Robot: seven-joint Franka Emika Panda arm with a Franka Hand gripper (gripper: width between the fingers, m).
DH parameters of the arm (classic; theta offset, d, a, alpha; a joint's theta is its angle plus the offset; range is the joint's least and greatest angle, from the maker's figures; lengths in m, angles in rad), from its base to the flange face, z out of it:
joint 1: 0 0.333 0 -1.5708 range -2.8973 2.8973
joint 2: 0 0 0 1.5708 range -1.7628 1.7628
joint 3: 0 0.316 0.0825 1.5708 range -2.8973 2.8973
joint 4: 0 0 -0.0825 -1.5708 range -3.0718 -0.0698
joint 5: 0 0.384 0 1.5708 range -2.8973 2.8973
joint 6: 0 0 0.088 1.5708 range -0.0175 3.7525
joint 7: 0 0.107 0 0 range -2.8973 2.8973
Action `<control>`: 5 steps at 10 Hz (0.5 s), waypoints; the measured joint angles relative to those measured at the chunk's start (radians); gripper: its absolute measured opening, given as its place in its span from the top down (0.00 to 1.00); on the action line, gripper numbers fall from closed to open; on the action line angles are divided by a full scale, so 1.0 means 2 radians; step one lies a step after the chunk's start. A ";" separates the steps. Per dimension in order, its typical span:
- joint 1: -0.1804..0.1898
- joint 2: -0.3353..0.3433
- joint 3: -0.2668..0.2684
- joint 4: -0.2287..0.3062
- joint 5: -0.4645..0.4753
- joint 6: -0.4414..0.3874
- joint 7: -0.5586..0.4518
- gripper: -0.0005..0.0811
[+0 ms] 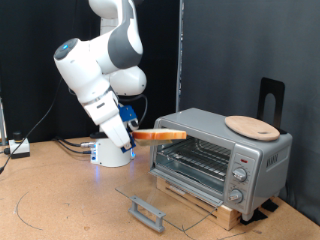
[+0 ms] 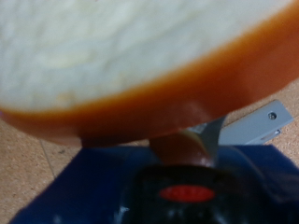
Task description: Make a piece of toast with the oven
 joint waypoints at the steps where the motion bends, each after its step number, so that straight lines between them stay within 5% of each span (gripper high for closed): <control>1: 0.001 0.009 0.006 -0.004 0.000 0.014 -0.005 0.51; 5: 0.026 0.013 0.050 -0.039 0.002 0.079 -0.016 0.51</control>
